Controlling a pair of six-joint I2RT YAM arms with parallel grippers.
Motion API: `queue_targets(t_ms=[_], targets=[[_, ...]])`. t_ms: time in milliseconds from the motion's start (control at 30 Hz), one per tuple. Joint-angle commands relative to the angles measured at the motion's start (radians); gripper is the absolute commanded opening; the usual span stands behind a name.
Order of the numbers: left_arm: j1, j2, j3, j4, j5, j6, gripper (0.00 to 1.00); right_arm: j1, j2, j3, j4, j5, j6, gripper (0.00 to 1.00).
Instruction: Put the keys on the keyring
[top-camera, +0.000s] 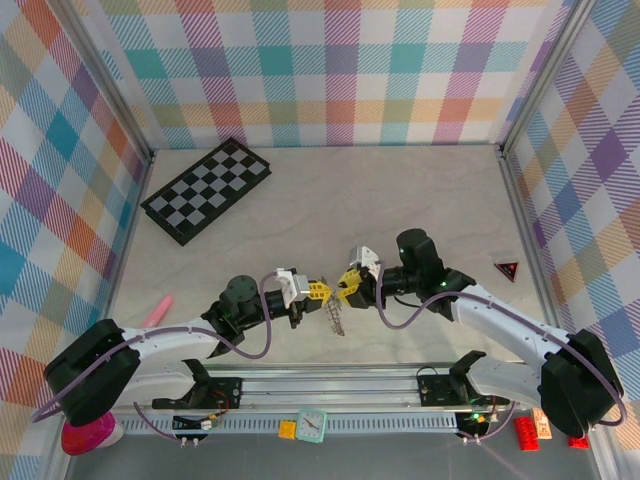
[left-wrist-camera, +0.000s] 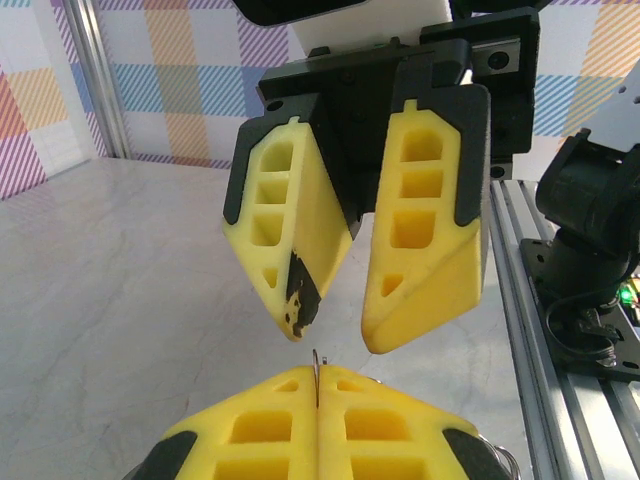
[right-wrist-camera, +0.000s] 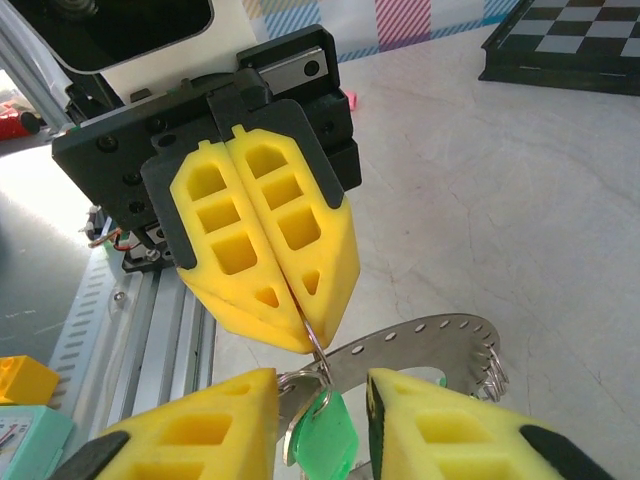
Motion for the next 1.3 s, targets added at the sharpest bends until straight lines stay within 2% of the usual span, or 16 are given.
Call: queue_targets(t_ms=[0, 867, 967, 1067, 1167, 1200, 1233, 1267], targets=[[0.010, -0.023, 0.007, 0.066, 0.040, -0.008, 0.00, -0.005, 0.004, -0.005, -0.001, -0.028, -0.027, 0.28], [0.009, -0.010, 0.025, 0.062, 0.054, -0.015, 0.00, 0.032, 0.109, 0.055, 0.062, -0.083, -0.002, 0.21], [0.010, -0.006, 0.027, 0.065, 0.057, -0.018, 0.00, 0.036, 0.119, 0.059, 0.067, -0.090, -0.001, 0.18], [0.009, -0.002, 0.028, 0.071, 0.054, -0.019, 0.00, 0.038, 0.126, 0.062, 0.066, -0.094, -0.002, 0.11], [0.009, -0.006, 0.030, 0.064, 0.037, -0.024, 0.00, 0.038, 0.120, 0.061, 0.058, -0.090, -0.009, 0.00], [0.009, -0.010, 0.034, 0.046, 0.020, -0.026, 0.00, 0.038, 0.114, 0.061, 0.050, -0.084, -0.016, 0.00], [0.009, -0.019, 0.040, 0.015, 0.005, -0.025, 0.03, 0.038, 0.106, 0.064, 0.037, -0.078, -0.026, 0.00], [0.009, -0.030, 0.044, -0.018, -0.006, -0.021, 0.10, 0.038, 0.100, 0.067, 0.025, -0.072, -0.035, 0.00]])
